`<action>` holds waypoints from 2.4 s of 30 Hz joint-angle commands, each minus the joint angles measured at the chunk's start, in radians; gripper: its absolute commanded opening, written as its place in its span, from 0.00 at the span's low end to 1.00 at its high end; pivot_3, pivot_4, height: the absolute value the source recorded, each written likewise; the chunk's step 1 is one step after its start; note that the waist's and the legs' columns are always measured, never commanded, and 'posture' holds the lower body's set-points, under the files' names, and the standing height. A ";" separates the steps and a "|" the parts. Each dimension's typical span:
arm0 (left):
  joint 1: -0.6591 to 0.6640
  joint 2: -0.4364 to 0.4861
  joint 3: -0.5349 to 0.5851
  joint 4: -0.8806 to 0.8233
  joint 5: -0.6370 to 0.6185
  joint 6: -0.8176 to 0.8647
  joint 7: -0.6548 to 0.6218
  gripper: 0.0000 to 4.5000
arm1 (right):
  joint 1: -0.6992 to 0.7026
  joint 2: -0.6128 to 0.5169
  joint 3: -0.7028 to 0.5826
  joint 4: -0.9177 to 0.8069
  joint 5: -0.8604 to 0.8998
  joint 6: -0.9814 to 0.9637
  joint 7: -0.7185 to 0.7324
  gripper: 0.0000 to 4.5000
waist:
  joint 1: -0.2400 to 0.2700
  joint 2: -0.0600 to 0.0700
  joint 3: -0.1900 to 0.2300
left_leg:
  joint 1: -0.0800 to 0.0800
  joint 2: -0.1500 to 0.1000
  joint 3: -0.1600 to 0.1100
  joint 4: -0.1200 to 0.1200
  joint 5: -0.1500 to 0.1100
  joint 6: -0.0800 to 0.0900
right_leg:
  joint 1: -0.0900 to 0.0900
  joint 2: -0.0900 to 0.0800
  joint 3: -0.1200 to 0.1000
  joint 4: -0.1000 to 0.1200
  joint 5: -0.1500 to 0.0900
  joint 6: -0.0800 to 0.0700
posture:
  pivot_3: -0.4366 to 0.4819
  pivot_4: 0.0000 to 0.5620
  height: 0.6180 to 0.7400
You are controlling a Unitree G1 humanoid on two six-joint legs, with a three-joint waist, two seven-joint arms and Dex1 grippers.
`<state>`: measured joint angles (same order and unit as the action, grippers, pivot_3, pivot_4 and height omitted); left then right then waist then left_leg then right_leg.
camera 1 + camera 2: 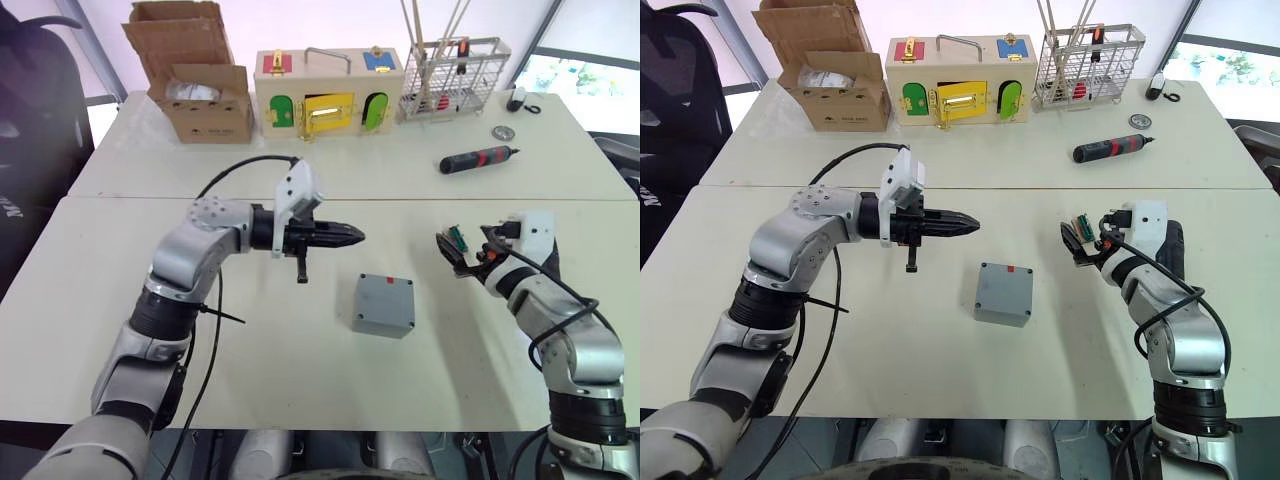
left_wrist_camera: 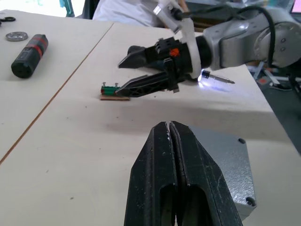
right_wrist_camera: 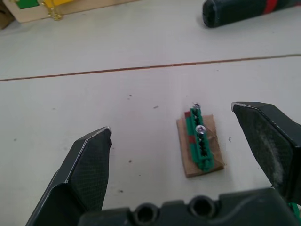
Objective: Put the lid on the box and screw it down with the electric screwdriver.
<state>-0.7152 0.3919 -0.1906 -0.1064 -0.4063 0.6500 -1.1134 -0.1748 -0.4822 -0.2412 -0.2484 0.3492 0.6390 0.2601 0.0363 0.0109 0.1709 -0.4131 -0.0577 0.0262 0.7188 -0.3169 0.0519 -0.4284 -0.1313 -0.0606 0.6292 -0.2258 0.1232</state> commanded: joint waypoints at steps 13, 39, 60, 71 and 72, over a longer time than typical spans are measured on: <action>0.038 0.036 -0.056 -0.073 0.005 -0.034 0.029 0.00 | -0.069 0.020 0.013 0.141 -0.049 -0.094 0.024 0.57 | -0.017 0.000 0.000 | 0.002 0.000 0.001 0.000 0.000 0.000 | 0.000 0.001 0.001 0.000 0.000 0.000 | 0.48 0.27 0.62; 0.036 0.058 -0.098 -0.064 0.028 -0.092 0.023 0.00 | -0.103 0.047 0.009 0.154 -0.046 -0.091 0.015 0.01 | -0.024 0.000 0.000 | 0.002 0.001 0.001 -0.001 0.000 0.000 | 0.000 0.001 0.001 0.000 0.000 0.000 | 0.48 0.27 0.62; 0.040 0.126 -0.085 -0.033 0.016 -0.108 -0.044 0.00 | 0.024 -0.117 -0.090 -0.437 0.261 0.229 0.171 0.01 | -0.022 0.000 0.000 | 0.002 0.001 0.000 -0.002 0.000 0.000 | 0.000 0.000 0.001 0.000 0.000 0.000 | 0.48 0.27 0.62; 0.040 0.120 -0.107 -0.011 0.037 -0.140 -0.076 0.00 | 0.125 -0.199 0.055 -0.558 0.326 0.272 0.231 0.01 | -0.021 -0.001 0.001 | 0.002 0.000 0.000 -0.001 -0.001 0.001 | 0.001 -0.002 0.003 -0.001 0.000 0.000 | 0.48 0.27 0.62; 0.040 0.117 -0.107 -0.010 0.038 -0.140 -0.074 0.00 | 0.126 -0.200 0.057 -0.555 0.325 0.270 0.230 0.01 | -0.021 -0.001 0.001 | 0.002 0.000 0.001 -0.001 -0.001 0.001 | 0.001 -0.002 0.003 -0.001 0.000 0.000 | 0.48 0.27 0.62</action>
<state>-0.6619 0.5101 -0.3008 -0.1037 -0.3730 0.5295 -1.1926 -0.0466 -0.6750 -0.1757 -0.7887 0.6719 0.9266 0.4920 0.0149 0.0101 0.1714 -0.4109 -0.0573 0.0267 0.7180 -0.3175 0.0529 -0.4279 -0.1331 -0.0581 0.6281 -0.2261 0.1228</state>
